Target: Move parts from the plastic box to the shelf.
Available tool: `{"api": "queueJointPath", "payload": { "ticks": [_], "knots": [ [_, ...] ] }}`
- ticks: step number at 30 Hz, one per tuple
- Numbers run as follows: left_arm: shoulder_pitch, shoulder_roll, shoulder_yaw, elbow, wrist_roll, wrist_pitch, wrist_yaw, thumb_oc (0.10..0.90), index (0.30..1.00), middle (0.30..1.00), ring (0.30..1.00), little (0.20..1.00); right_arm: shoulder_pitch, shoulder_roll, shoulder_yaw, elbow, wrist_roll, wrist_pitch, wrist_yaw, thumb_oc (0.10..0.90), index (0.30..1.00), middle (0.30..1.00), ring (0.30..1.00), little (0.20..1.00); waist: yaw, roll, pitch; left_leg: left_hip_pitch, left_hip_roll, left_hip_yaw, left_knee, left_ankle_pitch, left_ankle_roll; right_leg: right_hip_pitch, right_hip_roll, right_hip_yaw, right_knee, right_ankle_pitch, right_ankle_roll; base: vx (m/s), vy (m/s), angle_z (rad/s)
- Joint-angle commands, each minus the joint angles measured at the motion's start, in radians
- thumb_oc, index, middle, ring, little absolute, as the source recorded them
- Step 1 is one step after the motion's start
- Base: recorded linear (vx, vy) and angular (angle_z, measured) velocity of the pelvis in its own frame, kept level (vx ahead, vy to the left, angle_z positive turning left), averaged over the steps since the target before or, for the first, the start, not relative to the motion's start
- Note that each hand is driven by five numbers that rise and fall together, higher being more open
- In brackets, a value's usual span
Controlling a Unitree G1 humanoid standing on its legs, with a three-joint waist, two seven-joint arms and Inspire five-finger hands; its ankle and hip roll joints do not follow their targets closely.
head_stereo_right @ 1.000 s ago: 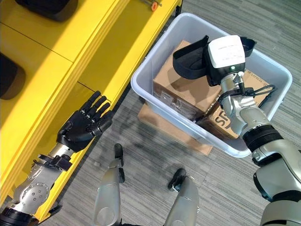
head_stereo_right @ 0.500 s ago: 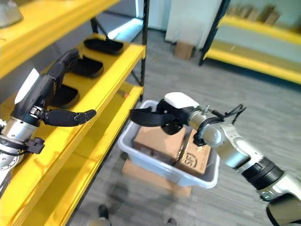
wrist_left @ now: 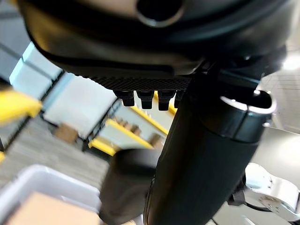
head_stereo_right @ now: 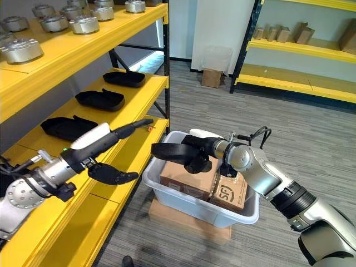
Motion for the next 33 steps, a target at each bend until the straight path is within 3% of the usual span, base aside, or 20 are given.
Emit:
{"api": "queueJointPath", "payload": {
  "ticks": [1, 10, 12, 17, 29, 33],
  "knots": [
    [-0.107, -0.001, 0.015, -0.048, -0.044, -0.017, 0.014, 0.900, 1.000, 1.000, 1.000, 1.000, -0.269, 0.003, -0.005, -0.078, -0.048, -0.008, -0.041, 0.400, 0.300, 0.300, 0.300, 0.300, 0.021, -0.012, -0.031, 0.099, 0.036, 0.025, 0.018, -0.111, -0.026, -0.074, 0.006, 0.001, 0.043, -0.027, 0.006, 0.00, 0.000, 0.00],
    [-0.090, 0.015, 0.006, -0.045, -0.046, 0.005, 0.029, 0.900, 1.000, 1.000, 1.000, 1.000, -0.292, 0.007, -0.007, -0.092, -0.058, 0.004, -0.046, 0.400, 0.300, 0.300, 0.300, 0.300, 0.017, -0.010, -0.039, 0.110, 0.035, 0.056, 0.007, -0.111, -0.028, -0.074, -0.003, -0.002, 0.008, 0.004, 0.023, -0.02, -0.001, -0.01],
    [-0.093, -0.002, 0.007, -0.047, -0.117, 0.046, -0.008, 0.900, 1.000, 1.000, 1.000, 1.000, -0.288, 0.015, -0.013, -0.117, -0.068, 0.001, -0.050, 0.400, 0.300, 0.300, 0.300, 0.300, 0.016, -0.010, -0.037, 0.114, 0.035, 0.058, 0.007, -0.115, -0.026, -0.069, -0.006, -0.004, 0.009, 0.002, 0.026, -0.03, -0.005, -0.03],
    [-0.109, -0.052, -0.011, -0.039, -0.086, 0.076, -0.005, 0.900, 1.000, 1.000, 1.000, 1.000, -0.280, 0.052, -0.027, -0.158, -0.143, 0.000, -0.037, 0.400, 0.300, 0.300, 0.300, 0.300, 0.008, -0.011, -0.041, 0.116, 0.034, 0.061, 0.003, -0.115, -0.022, -0.072, -0.003, 0.006, 0.006, 0.004, 0.022, -0.01, -0.002, -0.03],
    [-0.132, -0.098, -0.027, -0.058, -0.041, 0.149, -0.035, 0.900, 1.000, 1.000, 1.000, 1.000, -0.266, 0.187, 0.034, -0.128, -0.323, 0.002, -0.007, 0.400, 0.300, 0.300, 0.300, 0.300, 0.022, -0.009, -0.041, 0.117, 0.035, 0.065, 0.000, -0.123, -0.018, -0.073, -0.005, 0.003, 0.000, 0.005, 0.023, 0.00, -0.001, -0.01],
    [-0.165, -0.113, -0.067, -0.064, -0.029, 0.165, -0.060, 0.900, 1.000, 1.000, 1.000, 1.000, -0.289, 0.265, 0.089, -0.073, -0.366, 0.020, 0.009, 0.400, 0.300, 0.300, 0.300, 0.300, 0.025, -0.007, -0.040, 0.119, 0.037, 0.067, 0.000, -0.125, -0.017, -0.072, -0.004, 0.002, 0.002, 0.004, 0.023, 0.00, 0.000, 0.00]
  ]
}}
